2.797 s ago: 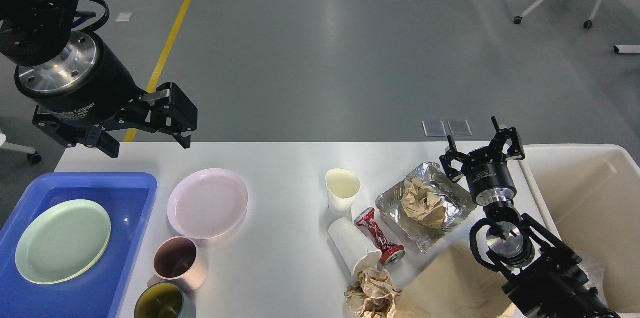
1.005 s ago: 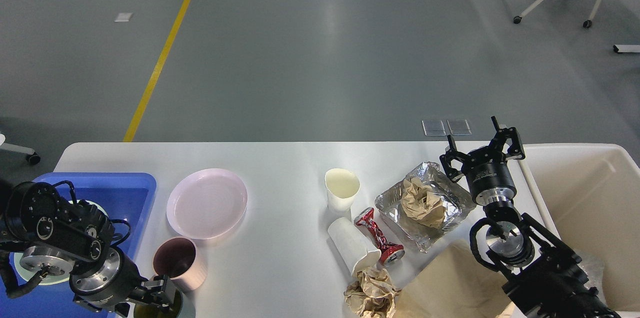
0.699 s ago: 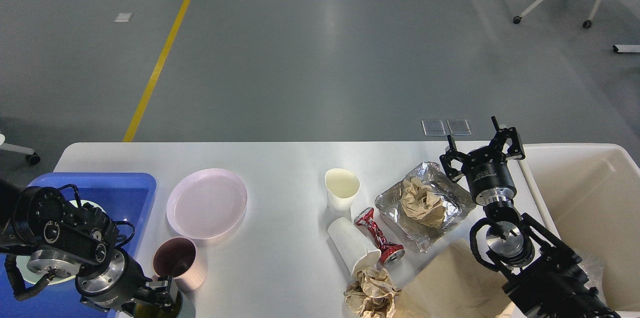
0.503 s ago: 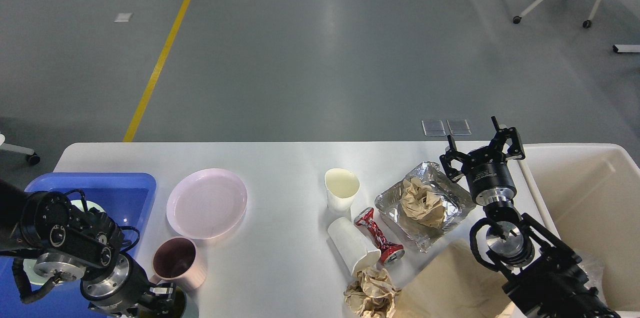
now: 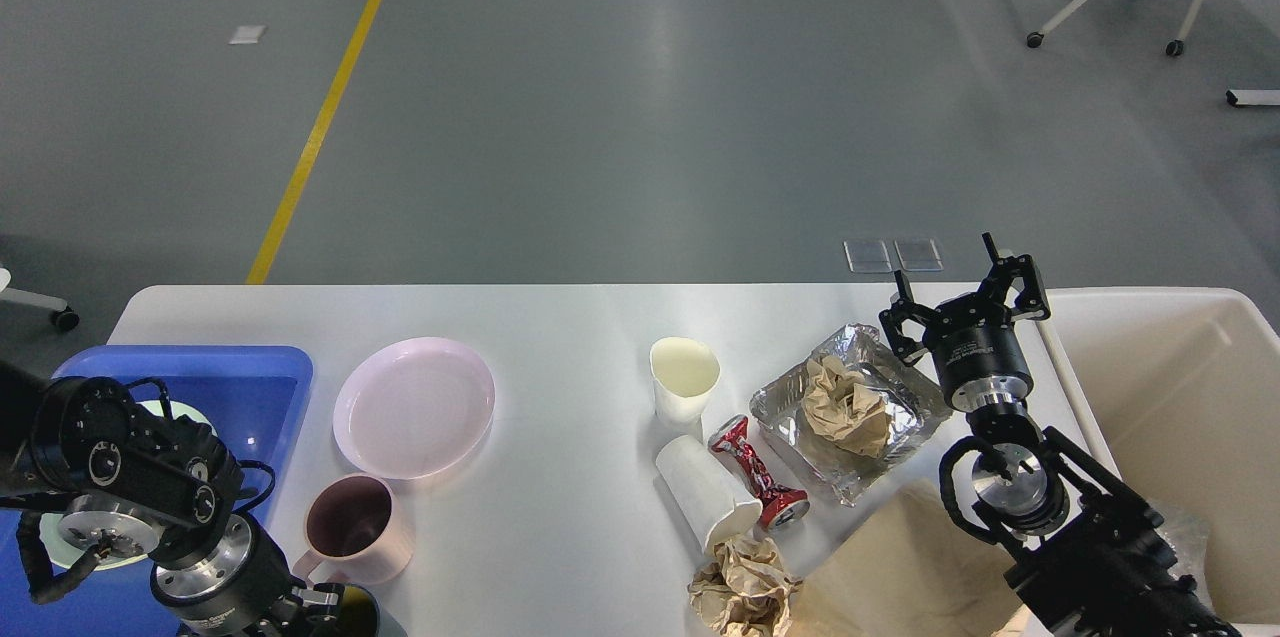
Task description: Tidy desktop
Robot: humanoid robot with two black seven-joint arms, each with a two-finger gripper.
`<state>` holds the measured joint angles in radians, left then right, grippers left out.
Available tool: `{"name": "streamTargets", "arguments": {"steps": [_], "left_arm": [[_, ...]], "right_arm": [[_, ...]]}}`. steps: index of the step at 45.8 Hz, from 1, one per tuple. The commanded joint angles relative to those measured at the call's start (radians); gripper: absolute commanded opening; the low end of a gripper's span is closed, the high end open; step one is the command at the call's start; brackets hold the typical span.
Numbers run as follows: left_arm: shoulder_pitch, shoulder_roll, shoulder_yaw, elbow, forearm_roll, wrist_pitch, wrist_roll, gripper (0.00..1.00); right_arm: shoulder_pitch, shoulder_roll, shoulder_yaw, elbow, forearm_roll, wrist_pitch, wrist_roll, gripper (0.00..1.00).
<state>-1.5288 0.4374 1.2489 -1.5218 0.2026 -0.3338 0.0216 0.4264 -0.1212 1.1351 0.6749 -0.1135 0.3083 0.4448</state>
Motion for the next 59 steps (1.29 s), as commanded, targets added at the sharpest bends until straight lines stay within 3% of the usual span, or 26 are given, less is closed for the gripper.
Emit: {"name": "streamTargets", "arguments": {"steps": [1,12,15,30,35,37,41,52,59], "left_arm": [[-0.025,0.011,-0.005,-0.003,-0.002,-0.040,-0.002,0.00],[-0.263,0.027,0.081,-0.008,-0.020,-0.249,-0.009,0.00],[-0.381,0.043,0.107,-0.023,-0.032,-0.329,-0.008,0.00],[-0.913,0.006,0.303,-0.187,-0.071,-0.523,-0.012,0.00],[-1.051,0.012,0.317,-0.209,-0.071,-0.626,-0.012,0.00],[-1.096,0.012,0.326,-0.212,-0.071,-0.626,-0.012,0.00],[-1.142,0.014,0.346,-0.215,-0.071,-0.626,-0.012,0.00],[-1.130,0.018,0.395,-0.212,-0.069,-0.626,-0.012,0.00],[-1.010,0.112,0.405,-0.114,-0.054,-0.626,-0.002,0.00]], "right_arm": [[0.000,0.000,0.000,-0.001,0.000,0.000,0.000,1.00],[0.000,0.000,0.000,-0.002,0.000,0.000,0.000,1.00],[0.000,0.000,0.000,-0.003,0.000,0.000,0.000,1.00],[0.000,0.000,0.000,-0.003,0.000,0.000,0.000,1.00],[0.000,0.000,0.000,-0.003,0.000,0.000,0.000,1.00],[0.000,0.000,0.000,-0.003,0.000,0.000,0.000,1.00],[0.000,0.000,0.000,-0.003,0.000,0.000,0.000,1.00],[0.000,0.000,0.000,-0.002,0.000,0.000,0.000,1.00],[0.000,0.000,0.000,0.000,0.002,0.000,0.000,1.00]]}}
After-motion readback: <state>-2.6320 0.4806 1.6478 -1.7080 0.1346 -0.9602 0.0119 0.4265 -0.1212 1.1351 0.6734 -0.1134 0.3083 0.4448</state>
